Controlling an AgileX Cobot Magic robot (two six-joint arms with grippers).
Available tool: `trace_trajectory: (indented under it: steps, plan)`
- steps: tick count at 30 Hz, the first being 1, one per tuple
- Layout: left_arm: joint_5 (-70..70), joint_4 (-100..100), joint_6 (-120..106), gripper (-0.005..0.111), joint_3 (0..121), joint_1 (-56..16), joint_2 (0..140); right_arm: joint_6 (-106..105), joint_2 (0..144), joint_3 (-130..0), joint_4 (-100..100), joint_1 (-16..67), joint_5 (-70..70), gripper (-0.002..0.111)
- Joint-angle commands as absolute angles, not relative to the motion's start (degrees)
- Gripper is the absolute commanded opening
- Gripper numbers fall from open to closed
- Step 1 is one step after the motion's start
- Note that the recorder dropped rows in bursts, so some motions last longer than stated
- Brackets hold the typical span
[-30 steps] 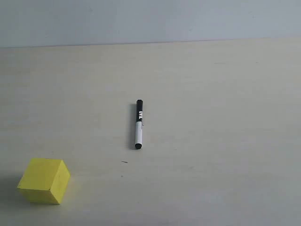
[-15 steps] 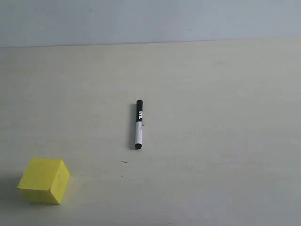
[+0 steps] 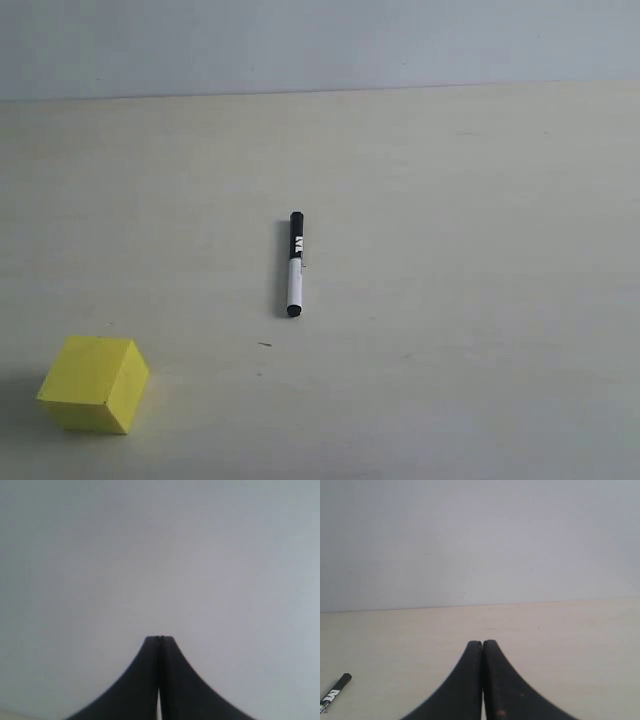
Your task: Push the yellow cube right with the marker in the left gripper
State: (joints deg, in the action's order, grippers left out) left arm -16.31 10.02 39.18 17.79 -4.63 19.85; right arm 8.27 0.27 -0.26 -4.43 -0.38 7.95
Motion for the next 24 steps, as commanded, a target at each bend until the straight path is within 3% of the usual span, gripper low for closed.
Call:
trace_trajectory:
  steps: [1,13,16,21,22,24]
  plan:
    - [5.7,23.3,42.2,0.000,35.8,-5.8,38.4,8.1,0.0,0.0,-4.5,-0.3,7.7,0.000]
    - [56.1,10.7,16.3,0.002,72.2,-14.8,76.9,8.0,0.0,0.0,-4.5,-0.3,7.7,0.000]
    - [57.5,1.3,12.3,0.019,75.4,-17.2,84.6,8.0,0.0,0.0,-4.5,-0.3,7.7,0.000]
    - [55.5,-6.9,8.7,0.071,77.8,-23.6,94.6,8.1,0.0,0.0,-4.5,-0.3,7.7,0.000]
    - [55.5,-8.4,8.7,0.077,78.6,-24.8,96.7,8.1,0.0,0.0,-4.5,-0.3,7.7,0.000]
    - [55.5,-10.1,8.9,0.077,80.5,-26.8,100.0,8.1,0.0,0.0,-4.5,-0.3,7.7,0.000]
